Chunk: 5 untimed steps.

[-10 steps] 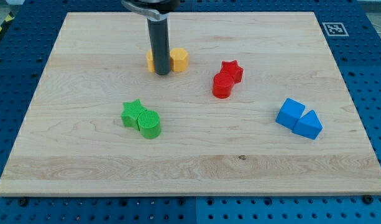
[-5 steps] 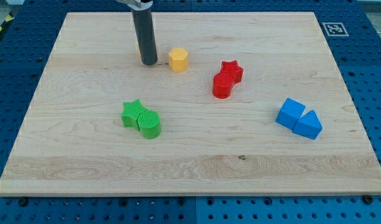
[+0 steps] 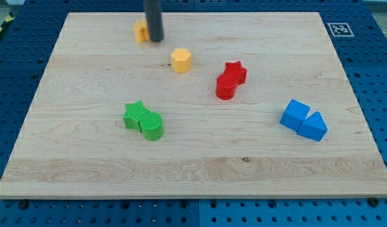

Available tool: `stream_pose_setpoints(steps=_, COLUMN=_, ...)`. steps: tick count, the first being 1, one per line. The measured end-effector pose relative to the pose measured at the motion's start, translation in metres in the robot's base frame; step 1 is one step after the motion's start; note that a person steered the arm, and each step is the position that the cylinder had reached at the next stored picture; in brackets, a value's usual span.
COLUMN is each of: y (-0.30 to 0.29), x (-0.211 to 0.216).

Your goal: Move the yellow heart towards the top left side of the board

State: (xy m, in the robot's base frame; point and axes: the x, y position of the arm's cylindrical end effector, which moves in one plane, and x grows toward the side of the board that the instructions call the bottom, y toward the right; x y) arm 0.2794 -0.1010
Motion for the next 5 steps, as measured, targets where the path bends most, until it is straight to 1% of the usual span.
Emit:
stream_pose_setpoints(steps=1, y=-0.031, x=-0.01)
stream_pose_setpoints(steps=2, y=-0.049, x=-0.018)
stream_pose_setpoints(steps=3, y=-0.009, x=-0.012)
stream_pose_setpoints(steps=4, y=0.007, x=-0.041)
stream_pose_setpoints(steps=5, y=-0.009, x=-0.042)
